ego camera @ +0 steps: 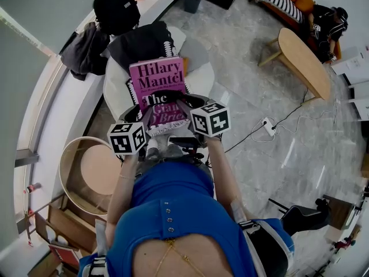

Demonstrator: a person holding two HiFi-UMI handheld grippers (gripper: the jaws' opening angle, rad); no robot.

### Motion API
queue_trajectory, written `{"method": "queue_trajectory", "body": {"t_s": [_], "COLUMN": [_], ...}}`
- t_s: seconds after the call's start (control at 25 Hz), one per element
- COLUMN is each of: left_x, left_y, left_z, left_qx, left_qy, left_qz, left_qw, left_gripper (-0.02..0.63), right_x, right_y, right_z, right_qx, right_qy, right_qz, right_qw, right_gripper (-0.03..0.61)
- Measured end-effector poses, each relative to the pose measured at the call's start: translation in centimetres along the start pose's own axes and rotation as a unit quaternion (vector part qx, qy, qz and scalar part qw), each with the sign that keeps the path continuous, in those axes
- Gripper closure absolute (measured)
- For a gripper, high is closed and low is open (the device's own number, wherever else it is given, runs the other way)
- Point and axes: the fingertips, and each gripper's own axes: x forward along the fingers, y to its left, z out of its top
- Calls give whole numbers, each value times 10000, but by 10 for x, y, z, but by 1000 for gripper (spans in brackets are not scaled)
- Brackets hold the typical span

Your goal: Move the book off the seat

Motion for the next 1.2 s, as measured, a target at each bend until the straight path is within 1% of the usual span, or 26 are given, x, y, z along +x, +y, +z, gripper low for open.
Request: {"method": "queue_trajectory", "body": {"t_s": [0.36, 1.2], "left_x": [4, 9], "left_y": [1, 3], "left_z": [-1, -3], "left_qx": [-1, -55], "left_qy": [55, 72], "left_qz": [-100, -97], "left_qw": [9999, 9999], "left_gripper": [442, 443], "right_x": [0, 4], "right_y": [-2, -5], "right_z": [-2, -3], "right_qx": [41, 45], "right_qy": [1, -19], "right_qz": [-77, -72], "right_qw": [10000, 10000], "right_gripper": [477, 477]}}
